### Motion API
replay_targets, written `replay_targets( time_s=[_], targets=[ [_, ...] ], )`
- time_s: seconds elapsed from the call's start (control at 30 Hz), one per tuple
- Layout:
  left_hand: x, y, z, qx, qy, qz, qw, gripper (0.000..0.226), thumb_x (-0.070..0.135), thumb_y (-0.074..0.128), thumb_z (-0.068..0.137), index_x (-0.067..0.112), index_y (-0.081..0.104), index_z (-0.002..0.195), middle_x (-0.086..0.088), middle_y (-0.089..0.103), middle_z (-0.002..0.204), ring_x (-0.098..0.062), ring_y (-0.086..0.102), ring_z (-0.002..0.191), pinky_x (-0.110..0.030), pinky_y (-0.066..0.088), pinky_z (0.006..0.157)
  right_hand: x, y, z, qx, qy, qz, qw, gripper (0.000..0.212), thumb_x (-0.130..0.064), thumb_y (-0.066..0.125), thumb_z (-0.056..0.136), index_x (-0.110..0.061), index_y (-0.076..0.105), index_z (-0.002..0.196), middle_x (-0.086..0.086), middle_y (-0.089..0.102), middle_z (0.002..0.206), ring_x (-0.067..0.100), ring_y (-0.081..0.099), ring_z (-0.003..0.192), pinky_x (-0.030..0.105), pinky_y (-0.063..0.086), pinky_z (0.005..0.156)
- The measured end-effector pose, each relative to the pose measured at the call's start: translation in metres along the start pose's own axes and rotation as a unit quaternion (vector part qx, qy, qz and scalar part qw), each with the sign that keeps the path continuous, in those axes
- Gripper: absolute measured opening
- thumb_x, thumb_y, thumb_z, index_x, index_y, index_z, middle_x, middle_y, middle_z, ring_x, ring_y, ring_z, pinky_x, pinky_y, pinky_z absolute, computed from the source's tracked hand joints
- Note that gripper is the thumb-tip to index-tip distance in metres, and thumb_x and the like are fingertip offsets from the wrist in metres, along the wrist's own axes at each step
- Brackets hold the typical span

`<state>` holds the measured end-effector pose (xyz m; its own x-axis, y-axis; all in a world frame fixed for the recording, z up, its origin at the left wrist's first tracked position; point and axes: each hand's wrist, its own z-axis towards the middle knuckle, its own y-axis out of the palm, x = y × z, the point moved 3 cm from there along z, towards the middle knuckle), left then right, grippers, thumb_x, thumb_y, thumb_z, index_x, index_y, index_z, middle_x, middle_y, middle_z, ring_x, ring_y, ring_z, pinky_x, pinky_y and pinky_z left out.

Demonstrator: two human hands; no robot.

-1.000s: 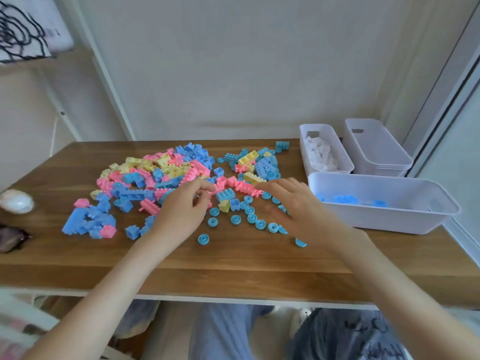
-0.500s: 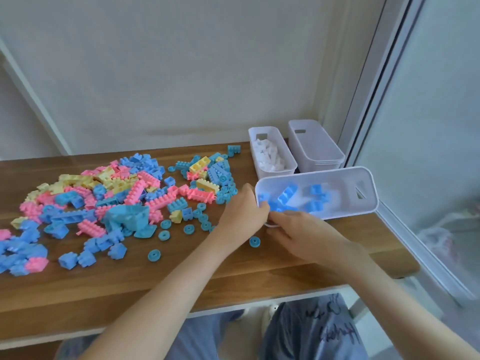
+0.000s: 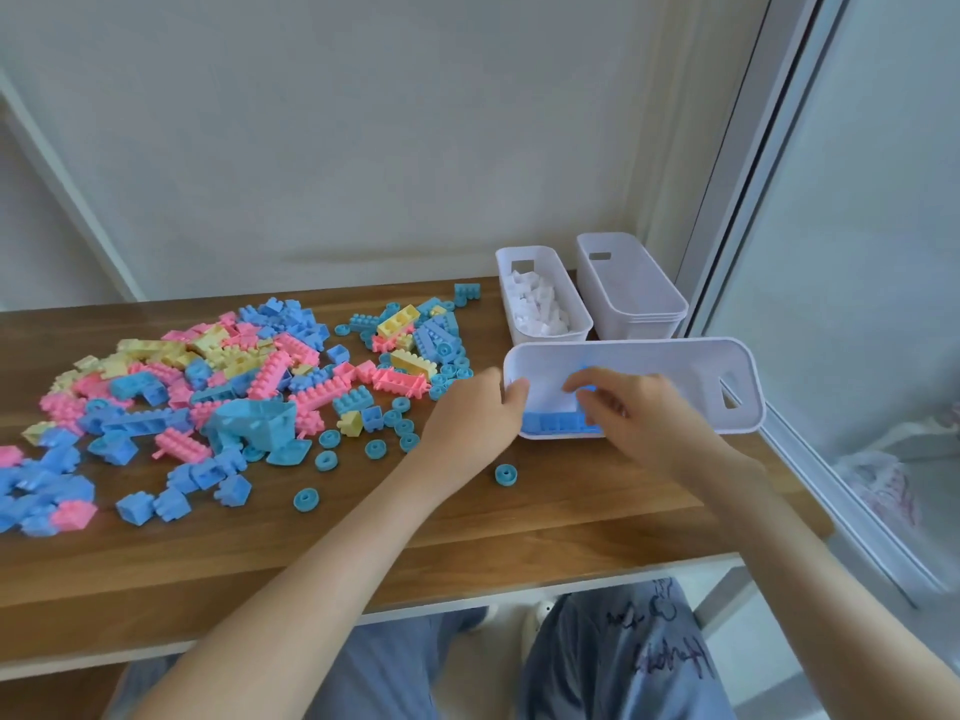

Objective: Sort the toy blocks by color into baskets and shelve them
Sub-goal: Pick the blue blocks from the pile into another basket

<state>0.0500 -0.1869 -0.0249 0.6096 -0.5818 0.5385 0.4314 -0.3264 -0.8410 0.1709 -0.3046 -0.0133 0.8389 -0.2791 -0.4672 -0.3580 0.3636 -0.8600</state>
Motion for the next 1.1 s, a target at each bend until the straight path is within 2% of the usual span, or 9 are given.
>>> replay_targets(
  time_s=[0.17,0.23,0.37,0.5,0.6,0.7,0.87,1.0,1.1],
  targets=[
    [-0.003,-0.017,-0.002,-0.030,-0.009,-0.063,0.997,0.037,0.046,0.034,0.100,0.020,0.055,0.116,-0.001,0.067,0.085,-0.011,0.063,0.066,-0.029,0.055,0.067,-0.016,-0.014,0.019,0.074,-0.027,0.008,0.997,0.020,-0.017,0.046,0.096,-0.019,0.064,0.107,0.005,0.066,0.075,0.017,0.058,0.060,0.022,0.043,0.052],
    [-0.010,-0.025,-0.007,-0.016,-0.003,-0.056,0.998,0.038,0.044,0.037,0.100,0.020,0.054,0.124,0.000,0.067,0.087,-0.011,0.063,0.069,-0.027,0.053,0.067,-0.031,-0.011,0.026,0.088,-0.055,0.000,0.995,0.022,-0.017,0.046,0.097,-0.018,0.060,0.114,0.000,0.063,0.082,0.009,0.053,0.063,0.015,0.040,0.056],
    [-0.038,-0.042,-0.019,0.020,0.038,-0.056,0.998,0.034,0.035,0.042,0.100,0.017,0.055,0.126,-0.001,0.069,0.084,-0.015,0.065,0.070,-0.037,0.056,0.069,-0.061,0.004,0.035,0.071,-0.089,0.020,0.993,0.024,-0.021,0.046,0.097,-0.017,0.057,0.117,-0.004,0.059,0.090,0.009,0.053,0.079,0.021,0.043,0.073],
    [-0.076,-0.061,-0.033,0.055,0.044,-0.038,0.997,0.030,0.030,0.043,0.100,0.017,0.058,0.122,0.008,0.064,0.090,-0.005,0.060,0.074,-0.023,0.049,0.066,-0.075,0.023,0.043,-0.011,-0.064,0.023,0.998,0.027,-0.034,0.045,0.097,-0.020,0.056,0.117,-0.005,0.064,0.098,0.011,0.055,0.082,0.027,0.046,0.078],
    [-0.108,-0.079,-0.052,0.101,0.056,-0.018,0.993,0.025,0.026,0.045,0.099,0.023,0.059,0.120,0.015,0.056,0.099,0.002,0.054,0.084,-0.012,0.041,0.071,-0.075,0.016,0.045,0.045,-0.035,0.077,0.995,0.033,-0.033,0.046,0.096,-0.021,0.047,0.128,-0.010,0.055,0.097,0.011,0.053,0.086,0.027,0.043,0.078],
    [-0.142,-0.092,-0.075,0.158,0.066,0.025,0.985,0.022,0.020,0.050,0.097,0.024,0.060,0.116,0.015,0.051,0.109,0.001,0.049,0.098,-0.016,0.039,0.084,-0.085,0.013,0.049,0.091,-0.066,0.111,0.987,0.029,-0.024,0.052,0.094,-0.018,0.051,0.123,-0.009,0.058,0.092,0.010,0.055,0.087,0.029,0.047,0.081],
    [-0.179,-0.105,-0.105,0.263,0.028,0.090,0.960,0.026,0.006,0.057,0.089,0.012,0.062,0.114,0.000,0.055,0.113,-0.012,0.049,0.110,-0.023,0.035,0.091,-0.129,0.067,0.053,-0.067,-0.201,0.042,0.976,0.034,-0.023,0.054,0.093,-0.024,0.052,0.127,-0.006,0.059,0.113,0.004,0.050,0.092,0.016,0.039,0.081],
    [-0.205,-0.114,-0.120,0.300,0.019,0.118,0.947,0.024,0.005,0.056,0.089,0.008,0.062,0.112,-0.005,0.057,0.108,-0.022,0.055,0.104,-0.029,0.043,0.087,-0.165,0.118,0.044,-0.181,-0.258,0.040,0.948,0.041,-0.021,0.052,0.094,-0.026,0.045,0.135,-0.004,0.051,0.129,0.009,0.048,0.114,0.027,0.042,0.098],
    [-0.221,-0.117,-0.130,0.298,-0.026,0.091,0.950,0.042,0.014,0.059,0.088,0.009,0.049,0.128,-0.003,0.054,0.114,-0.014,0.051,0.102,-0.031,0.046,0.085,-0.192,0.138,0.040,-0.196,-0.290,0.063,0.935,0.045,-0.020,0.050,0.095,-0.027,0.039,0.139,-0.003,0.047,0.133,0.011,0.046,0.117,0.026,0.039,0.098]
  ],
)
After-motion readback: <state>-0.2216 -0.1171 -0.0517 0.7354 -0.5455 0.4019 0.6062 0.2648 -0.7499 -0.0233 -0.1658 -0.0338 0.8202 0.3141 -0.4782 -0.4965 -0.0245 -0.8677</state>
